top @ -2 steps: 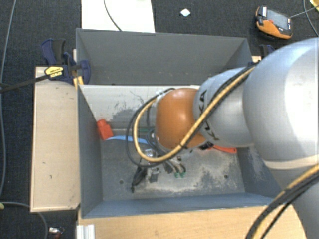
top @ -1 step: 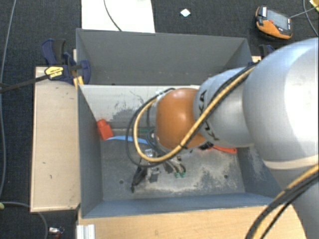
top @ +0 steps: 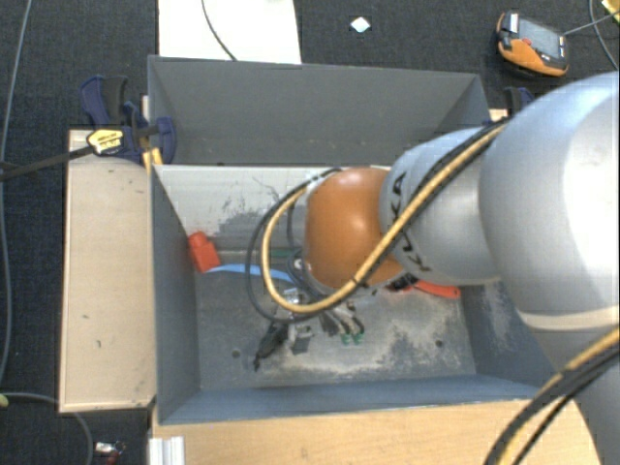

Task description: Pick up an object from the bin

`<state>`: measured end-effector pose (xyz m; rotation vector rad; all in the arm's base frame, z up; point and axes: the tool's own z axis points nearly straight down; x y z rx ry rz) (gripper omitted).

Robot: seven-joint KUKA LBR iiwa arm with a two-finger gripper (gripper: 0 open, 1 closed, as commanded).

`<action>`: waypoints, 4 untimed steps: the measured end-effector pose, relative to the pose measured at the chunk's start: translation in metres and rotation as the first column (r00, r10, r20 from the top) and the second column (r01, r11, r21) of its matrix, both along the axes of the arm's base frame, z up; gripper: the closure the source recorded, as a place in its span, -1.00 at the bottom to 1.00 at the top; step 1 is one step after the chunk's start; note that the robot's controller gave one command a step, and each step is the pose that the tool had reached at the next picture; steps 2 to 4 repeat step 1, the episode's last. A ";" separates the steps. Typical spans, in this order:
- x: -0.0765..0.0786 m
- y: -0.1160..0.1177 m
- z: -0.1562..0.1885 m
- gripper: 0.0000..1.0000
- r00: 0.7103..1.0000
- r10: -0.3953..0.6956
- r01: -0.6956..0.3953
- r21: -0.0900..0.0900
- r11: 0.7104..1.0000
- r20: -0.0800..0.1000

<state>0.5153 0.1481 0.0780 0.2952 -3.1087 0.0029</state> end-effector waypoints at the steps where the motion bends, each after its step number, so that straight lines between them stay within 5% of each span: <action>1: 0.000 0.000 0.022 1.00 1.000 -0.002 0.002 0.000 1.000 0.000; 4: 0.000 0.000 0.022 1.00 1.000 -0.002 0.002 0.000 1.000 0.000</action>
Offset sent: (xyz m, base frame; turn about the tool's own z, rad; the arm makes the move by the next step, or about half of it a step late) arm 0.0005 0.0000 0.1136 0.0008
